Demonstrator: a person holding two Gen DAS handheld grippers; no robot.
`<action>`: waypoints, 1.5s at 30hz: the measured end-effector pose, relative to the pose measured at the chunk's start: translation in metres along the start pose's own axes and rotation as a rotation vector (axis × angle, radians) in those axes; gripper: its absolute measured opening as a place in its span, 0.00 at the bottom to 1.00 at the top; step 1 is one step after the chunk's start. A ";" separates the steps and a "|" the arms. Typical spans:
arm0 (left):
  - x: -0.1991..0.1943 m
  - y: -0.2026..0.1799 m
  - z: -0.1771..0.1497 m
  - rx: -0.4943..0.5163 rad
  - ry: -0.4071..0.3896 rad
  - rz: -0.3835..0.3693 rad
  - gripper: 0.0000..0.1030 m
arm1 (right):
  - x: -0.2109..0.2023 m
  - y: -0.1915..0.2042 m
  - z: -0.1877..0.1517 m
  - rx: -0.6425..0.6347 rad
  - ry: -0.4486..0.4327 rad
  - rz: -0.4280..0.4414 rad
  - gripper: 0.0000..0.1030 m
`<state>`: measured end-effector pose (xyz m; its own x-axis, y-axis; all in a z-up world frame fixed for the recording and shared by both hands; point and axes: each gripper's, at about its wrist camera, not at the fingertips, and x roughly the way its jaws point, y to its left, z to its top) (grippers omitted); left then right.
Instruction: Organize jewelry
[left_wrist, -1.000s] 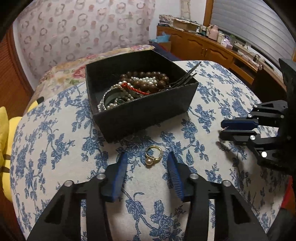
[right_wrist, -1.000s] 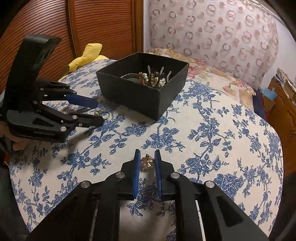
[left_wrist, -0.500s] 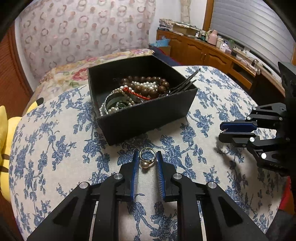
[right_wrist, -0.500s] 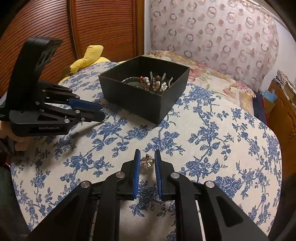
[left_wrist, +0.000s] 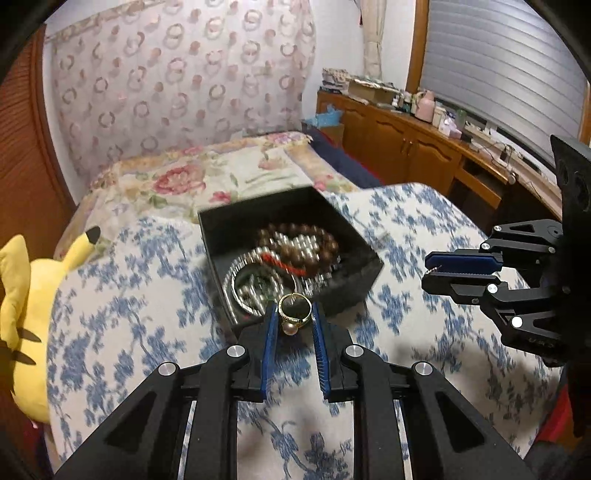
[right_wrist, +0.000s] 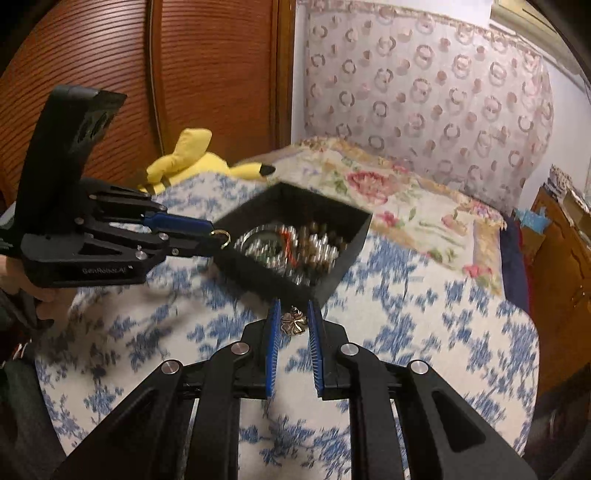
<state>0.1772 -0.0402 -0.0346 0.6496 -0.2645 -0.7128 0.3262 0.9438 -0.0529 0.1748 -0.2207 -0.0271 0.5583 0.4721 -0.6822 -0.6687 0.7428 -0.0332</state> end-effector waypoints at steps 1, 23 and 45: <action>0.000 0.001 0.003 -0.001 -0.005 0.003 0.17 | -0.001 -0.001 0.003 0.000 -0.006 -0.001 0.16; 0.015 0.031 0.032 -0.061 -0.048 0.058 0.17 | 0.039 -0.022 0.060 0.010 -0.040 0.011 0.16; -0.008 0.075 0.017 -0.160 -0.070 0.183 0.78 | 0.093 -0.020 0.095 0.039 0.003 0.049 0.24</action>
<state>0.2083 0.0297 -0.0205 0.7355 -0.0937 -0.6710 0.0890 0.9952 -0.0413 0.2873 -0.1464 -0.0206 0.5239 0.5069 -0.6845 -0.6755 0.7368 0.0286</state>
